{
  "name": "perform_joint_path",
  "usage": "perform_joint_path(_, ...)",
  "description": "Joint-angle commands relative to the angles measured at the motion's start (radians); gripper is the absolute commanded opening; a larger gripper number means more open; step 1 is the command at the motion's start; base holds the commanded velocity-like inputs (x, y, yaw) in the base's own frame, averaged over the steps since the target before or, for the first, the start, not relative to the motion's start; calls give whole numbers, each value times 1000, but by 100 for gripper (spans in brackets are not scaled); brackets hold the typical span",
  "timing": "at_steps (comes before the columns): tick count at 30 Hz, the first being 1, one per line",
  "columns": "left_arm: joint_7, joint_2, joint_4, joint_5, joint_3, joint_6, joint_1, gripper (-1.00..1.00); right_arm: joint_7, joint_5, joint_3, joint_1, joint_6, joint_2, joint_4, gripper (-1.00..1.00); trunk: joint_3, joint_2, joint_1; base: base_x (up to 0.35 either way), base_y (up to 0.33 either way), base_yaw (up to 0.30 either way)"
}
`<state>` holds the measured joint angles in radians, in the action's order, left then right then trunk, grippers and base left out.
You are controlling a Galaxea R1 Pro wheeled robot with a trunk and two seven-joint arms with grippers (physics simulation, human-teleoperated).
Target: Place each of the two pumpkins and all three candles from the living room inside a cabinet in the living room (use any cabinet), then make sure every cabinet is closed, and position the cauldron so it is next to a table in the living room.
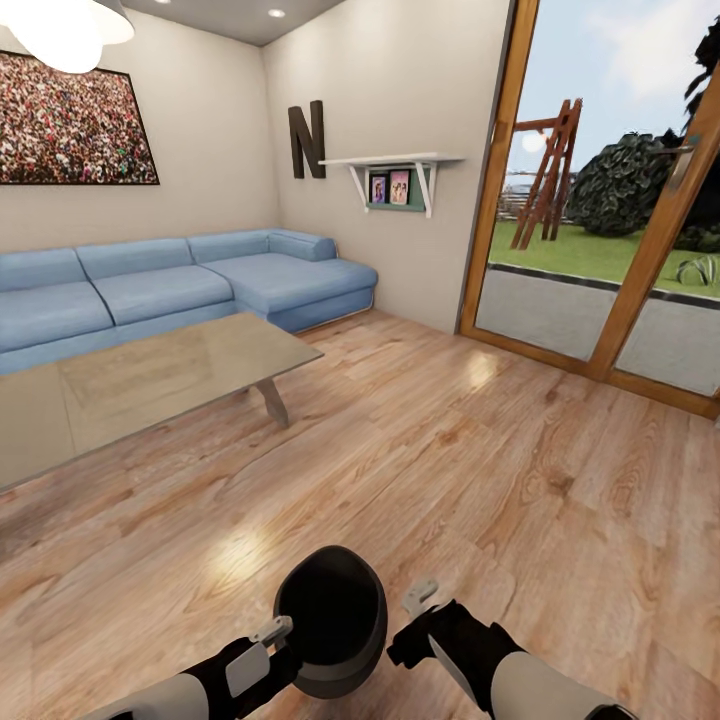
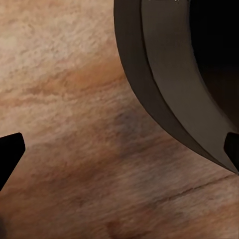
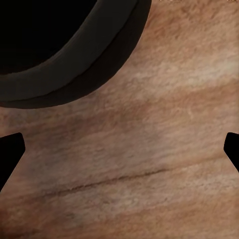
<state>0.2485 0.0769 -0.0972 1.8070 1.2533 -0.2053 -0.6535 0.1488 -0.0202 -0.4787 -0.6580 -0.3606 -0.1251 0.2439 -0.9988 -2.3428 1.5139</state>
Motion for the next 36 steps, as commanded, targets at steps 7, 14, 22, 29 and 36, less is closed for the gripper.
perform_joint_path(7, -1, 1, -1, 1, 0, 1, 0, 100, 0, -1, 1, -1, -1, -12, 22, 100, 0, 0, 0, 0, 0, 0)
perform_joint_path(14, -1, -7, -33, 1, -37, 1, -1, 100, -1, -9, 7, -1, -16, -6, 102, 100, 0, 0, 0, 0, 0, 0)
perform_joint_path(22, -1, -12, -51, 0, -95, -2, -2, 100, -10, -51, 142, -1, -122, -12, 172, 100, 0, 0, 0, 0, 0, 0)
perform_joint_path(29, 6, -10, -42, 1, -100, 1, -2, 100, -172, -60, 198, 0, -128, -15, 165, 100, 0, 0, 0, 0, 0, 0)
perform_joint_path(36, 12, -8, -33, 2, -143, 26, -2, 100, -265, -63, 201, -1, -121, -29, 163, 100, 0, 0, 0, 0, 0, 0)
